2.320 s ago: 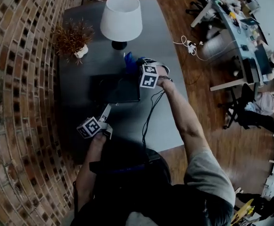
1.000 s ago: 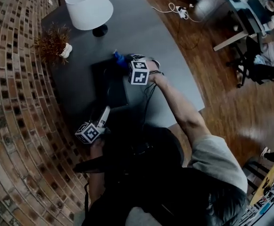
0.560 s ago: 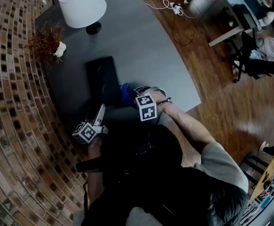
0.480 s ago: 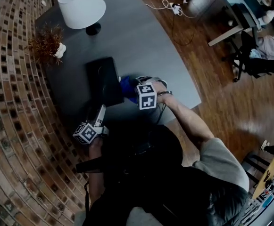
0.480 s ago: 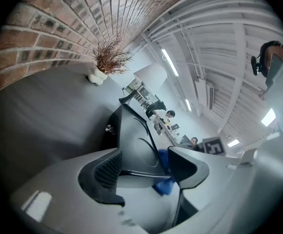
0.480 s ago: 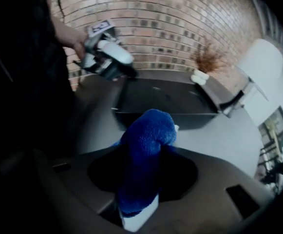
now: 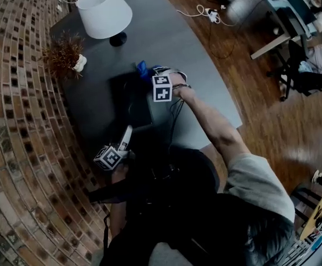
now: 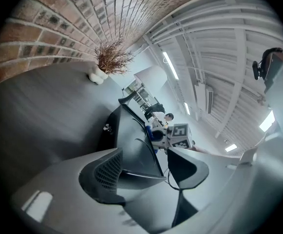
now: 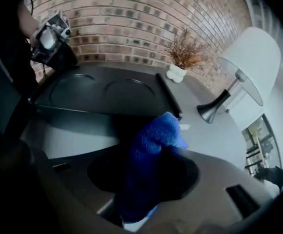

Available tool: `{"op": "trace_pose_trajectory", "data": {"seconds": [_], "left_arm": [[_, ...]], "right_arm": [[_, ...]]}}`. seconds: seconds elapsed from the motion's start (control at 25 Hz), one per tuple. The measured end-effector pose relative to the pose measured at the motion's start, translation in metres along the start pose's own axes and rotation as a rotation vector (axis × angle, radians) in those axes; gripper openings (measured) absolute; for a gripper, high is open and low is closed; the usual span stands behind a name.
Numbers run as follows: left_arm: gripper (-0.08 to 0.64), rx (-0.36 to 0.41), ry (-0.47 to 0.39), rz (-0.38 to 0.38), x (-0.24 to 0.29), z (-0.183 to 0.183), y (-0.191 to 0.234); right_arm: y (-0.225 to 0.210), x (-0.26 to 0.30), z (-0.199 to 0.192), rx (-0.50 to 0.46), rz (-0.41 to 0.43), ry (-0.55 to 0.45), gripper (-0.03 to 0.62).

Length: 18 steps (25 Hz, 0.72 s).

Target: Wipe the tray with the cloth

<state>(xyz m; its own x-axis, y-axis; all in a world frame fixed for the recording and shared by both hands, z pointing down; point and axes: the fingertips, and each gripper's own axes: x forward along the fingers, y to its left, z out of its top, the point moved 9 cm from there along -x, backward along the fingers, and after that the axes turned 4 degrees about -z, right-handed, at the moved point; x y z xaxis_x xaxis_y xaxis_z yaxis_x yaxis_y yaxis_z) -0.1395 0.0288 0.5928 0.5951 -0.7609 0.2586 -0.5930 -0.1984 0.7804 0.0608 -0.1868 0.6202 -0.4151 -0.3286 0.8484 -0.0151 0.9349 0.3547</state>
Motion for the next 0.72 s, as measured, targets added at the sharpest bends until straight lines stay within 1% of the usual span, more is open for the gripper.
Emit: {"op": "trace_pose_trajectory", "data": {"seconds": [0.2,0.28,0.32,0.4,0.44,0.48,0.52,0.56,0.6,0.64,0.72], "left_arm": [[0.290,0.013,-0.007,-0.004,0.003,0.001,-0.001],[0.290,0.024,-0.007,0.001,0.003,0.001,-0.001],[0.290,0.023,-0.009,0.002,0.003,0.000,-0.001],[0.290,0.008,-0.016,-0.009,0.000,-0.001,-0.003],[0.290,-0.006,-0.023,-0.018,-0.004,-0.001,-0.006],[0.290,-0.028,-0.034,-0.024,-0.009,-0.002,-0.008],[0.290,-0.060,-0.048,-0.025,-0.016,-0.004,-0.011],[0.289,-0.101,-0.062,-0.018,-0.023,-0.008,-0.012],[0.290,-0.148,-0.073,-0.011,-0.030,-0.013,-0.012],[0.290,-0.198,-0.079,-0.011,-0.035,-0.018,-0.012],[0.290,-0.284,-0.081,-0.041,-0.035,-0.027,-0.010]], "right_arm": [[0.094,-0.036,0.011,-0.066,0.095,0.007,0.167],[0.131,-0.053,0.013,-0.093,0.145,0.012,0.167],[0.149,-0.061,0.014,-0.119,0.187,0.008,0.167],[0.176,-0.077,0.012,-0.166,0.305,-0.030,0.167],[0.179,-0.083,0.008,-0.165,0.359,-0.056,0.167],[0.172,-0.087,0.002,-0.137,0.387,-0.075,0.167],[0.155,-0.090,-0.005,-0.090,0.377,-0.084,0.167],[0.129,-0.092,-0.012,-0.038,0.329,-0.085,0.167],[0.097,-0.094,-0.015,0.008,0.253,-0.084,0.167],[0.062,-0.094,-0.016,0.037,0.159,-0.079,0.167],[-0.007,-0.088,-0.009,0.045,-0.028,-0.050,0.167]]}}
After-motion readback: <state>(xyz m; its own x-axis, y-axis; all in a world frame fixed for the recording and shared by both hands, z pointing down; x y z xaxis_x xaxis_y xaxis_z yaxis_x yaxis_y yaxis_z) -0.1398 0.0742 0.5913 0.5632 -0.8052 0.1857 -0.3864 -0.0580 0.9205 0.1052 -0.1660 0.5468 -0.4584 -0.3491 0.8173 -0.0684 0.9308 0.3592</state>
